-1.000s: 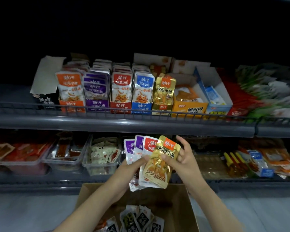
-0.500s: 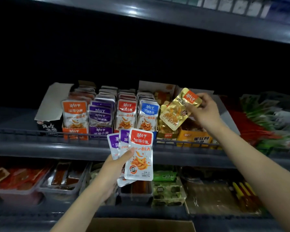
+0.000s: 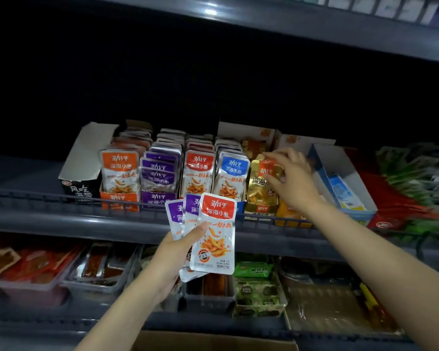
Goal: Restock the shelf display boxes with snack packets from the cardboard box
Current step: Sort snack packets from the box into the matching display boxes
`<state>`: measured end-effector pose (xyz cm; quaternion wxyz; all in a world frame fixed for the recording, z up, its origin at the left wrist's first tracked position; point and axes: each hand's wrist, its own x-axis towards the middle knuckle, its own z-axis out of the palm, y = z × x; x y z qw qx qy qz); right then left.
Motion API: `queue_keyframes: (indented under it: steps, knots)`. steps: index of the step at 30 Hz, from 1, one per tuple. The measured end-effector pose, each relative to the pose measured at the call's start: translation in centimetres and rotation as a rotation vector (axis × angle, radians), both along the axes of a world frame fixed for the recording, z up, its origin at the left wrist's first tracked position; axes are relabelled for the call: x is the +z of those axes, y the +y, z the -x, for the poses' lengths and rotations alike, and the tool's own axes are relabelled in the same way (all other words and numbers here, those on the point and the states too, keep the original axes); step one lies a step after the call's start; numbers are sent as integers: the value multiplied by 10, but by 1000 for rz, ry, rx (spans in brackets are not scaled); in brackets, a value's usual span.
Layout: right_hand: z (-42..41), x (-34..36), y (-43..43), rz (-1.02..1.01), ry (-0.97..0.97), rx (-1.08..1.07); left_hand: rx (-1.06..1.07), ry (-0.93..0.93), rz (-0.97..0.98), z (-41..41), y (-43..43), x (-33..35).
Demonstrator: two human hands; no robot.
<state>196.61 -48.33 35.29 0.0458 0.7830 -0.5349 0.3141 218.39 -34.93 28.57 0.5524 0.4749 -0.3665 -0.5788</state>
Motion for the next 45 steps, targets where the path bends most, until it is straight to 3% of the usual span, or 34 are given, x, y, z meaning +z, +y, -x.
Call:
queue_keyframes:
  steps: [2,6,8,11,14,16,23,27,29,31,34,37,41,45]
  knots:
    - [-21,4,24,-82,-222,143,-3,3,17,-1,2,4]
    - [-55,15,68,-769,-445,395,19,36,66,-4,7,11]
    - [-59,17,73,-864,-503,426,29,43,95,-7,10,15]
    - [-68,24,67,-754,-527,373,91,39,67,-19,10,16]
    - [-72,38,46,-341,-668,312,156,32,21,-41,6,15]
    - [-78,45,24,-150,-603,299,162,31,10,-55,6,16]
    - [-125,14,-26,-184,-378,287,145,16,5,-78,9,15]
    - [-132,-4,-36,-104,-45,208,135,5,14,-84,9,16]
    - [-131,-8,-36,-79,34,171,134,-15,20,-86,9,17]
    - [-129,-7,-30,-54,-9,152,145,-24,32,-86,9,18]
    - [-132,5,-3,22,-298,224,172,-31,66,-85,10,20]
    - [-137,16,42,-153,-493,402,199,-54,119,-84,13,20]
    - [-140,10,78,-561,-444,568,147,-113,181,-79,17,22]
    - [-140,13,85,-698,-440,541,-4,-175,208,-77,26,24]
